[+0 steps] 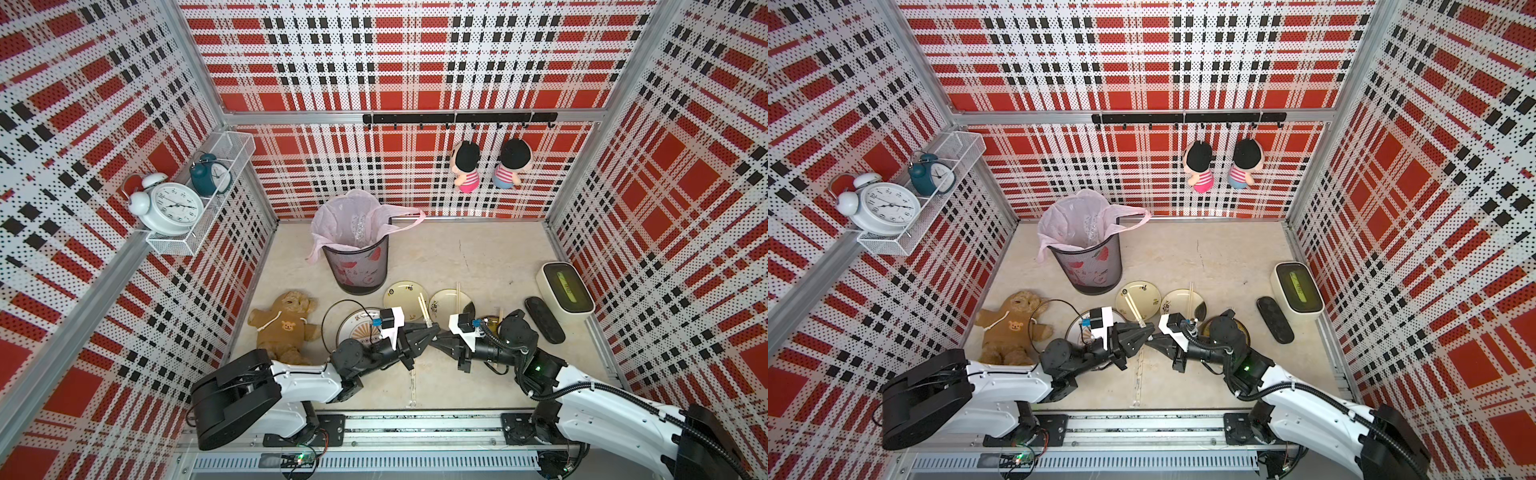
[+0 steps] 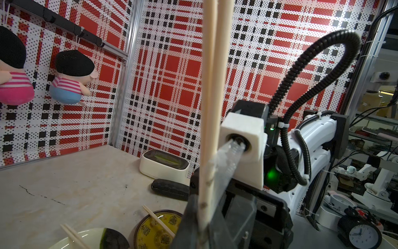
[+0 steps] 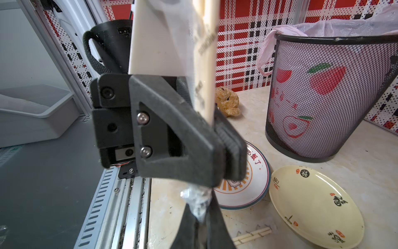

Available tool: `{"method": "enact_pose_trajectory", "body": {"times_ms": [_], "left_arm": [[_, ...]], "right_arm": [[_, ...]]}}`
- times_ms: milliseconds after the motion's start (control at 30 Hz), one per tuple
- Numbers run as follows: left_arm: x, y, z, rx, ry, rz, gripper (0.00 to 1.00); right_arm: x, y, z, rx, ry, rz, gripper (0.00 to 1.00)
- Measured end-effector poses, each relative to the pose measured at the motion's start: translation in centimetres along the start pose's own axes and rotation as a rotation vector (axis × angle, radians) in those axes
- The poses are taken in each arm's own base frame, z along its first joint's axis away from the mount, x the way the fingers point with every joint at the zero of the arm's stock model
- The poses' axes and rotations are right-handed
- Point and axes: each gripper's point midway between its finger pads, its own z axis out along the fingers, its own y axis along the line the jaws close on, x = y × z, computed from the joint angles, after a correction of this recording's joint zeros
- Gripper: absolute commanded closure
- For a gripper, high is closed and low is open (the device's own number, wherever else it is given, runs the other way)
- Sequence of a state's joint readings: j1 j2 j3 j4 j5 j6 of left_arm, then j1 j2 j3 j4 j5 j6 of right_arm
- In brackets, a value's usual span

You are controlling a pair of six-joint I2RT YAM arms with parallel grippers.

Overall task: Remove the packaging of disposable chopsticks
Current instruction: Remove the packet bag from the disposable chopsticks.

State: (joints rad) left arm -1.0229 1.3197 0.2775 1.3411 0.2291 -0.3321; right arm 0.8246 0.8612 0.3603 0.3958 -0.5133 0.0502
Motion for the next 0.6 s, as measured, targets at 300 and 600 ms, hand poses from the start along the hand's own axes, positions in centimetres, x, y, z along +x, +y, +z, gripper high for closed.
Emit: {"method": "enact_pose_trajectory", "body": {"times_ms": [300,600], "left_arm": [[1.7,-0.2,0.0,0.009,0.104,-0.017,0.74],[0.6,-1.0,0.6,0.03,0.105,0.007,0.36]], "right_arm": [[0.5,-0.3,-0.5,0.037,-0.029,-0.018,1.0],[-0.5,-1.0,-0.6,0.075,-0.079,-0.038,1.0]]}}
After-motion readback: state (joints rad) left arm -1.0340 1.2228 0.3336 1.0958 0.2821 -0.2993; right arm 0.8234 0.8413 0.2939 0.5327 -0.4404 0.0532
